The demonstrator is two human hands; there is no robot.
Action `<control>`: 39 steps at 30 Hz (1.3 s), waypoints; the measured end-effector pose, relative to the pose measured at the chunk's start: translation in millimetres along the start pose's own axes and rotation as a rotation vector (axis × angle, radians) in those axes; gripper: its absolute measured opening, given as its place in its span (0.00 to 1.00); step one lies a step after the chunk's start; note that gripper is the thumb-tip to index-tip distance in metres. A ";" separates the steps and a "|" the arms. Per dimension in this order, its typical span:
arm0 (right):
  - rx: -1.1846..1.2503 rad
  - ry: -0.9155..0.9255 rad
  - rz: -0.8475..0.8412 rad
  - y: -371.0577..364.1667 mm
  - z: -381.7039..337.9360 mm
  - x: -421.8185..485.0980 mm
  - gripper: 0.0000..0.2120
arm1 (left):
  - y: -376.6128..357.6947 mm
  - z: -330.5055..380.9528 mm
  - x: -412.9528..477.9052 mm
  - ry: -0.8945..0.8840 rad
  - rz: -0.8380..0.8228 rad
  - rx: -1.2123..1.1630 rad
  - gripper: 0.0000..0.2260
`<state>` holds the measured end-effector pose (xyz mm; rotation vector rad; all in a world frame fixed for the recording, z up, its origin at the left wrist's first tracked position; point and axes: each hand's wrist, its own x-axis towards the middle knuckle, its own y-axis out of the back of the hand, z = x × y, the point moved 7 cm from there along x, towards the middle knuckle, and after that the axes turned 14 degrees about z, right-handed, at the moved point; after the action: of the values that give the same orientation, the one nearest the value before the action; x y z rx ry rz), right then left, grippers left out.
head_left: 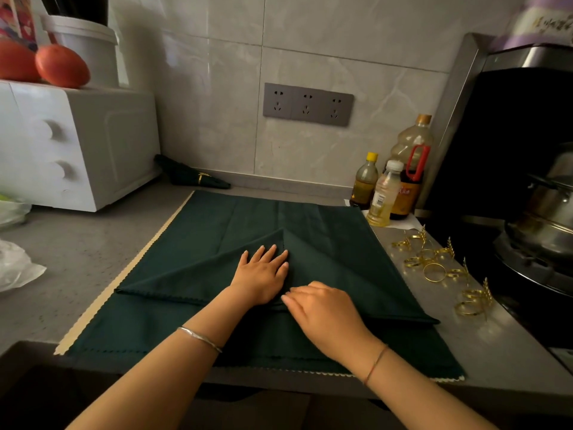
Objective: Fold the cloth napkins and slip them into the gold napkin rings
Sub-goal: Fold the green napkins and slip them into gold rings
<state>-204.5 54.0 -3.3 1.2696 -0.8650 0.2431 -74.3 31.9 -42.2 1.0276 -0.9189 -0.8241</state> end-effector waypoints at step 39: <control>0.080 -0.274 -0.455 32.8 114.1 -70.6 0.26 | 16.6 15.1 -27.1 -0.022 0.021 -0.096 0.24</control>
<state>-320.8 -18.0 -23.0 1.5603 -0.7758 -0.2660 -96.3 56.0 -29.2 0.9262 -0.8988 -0.8552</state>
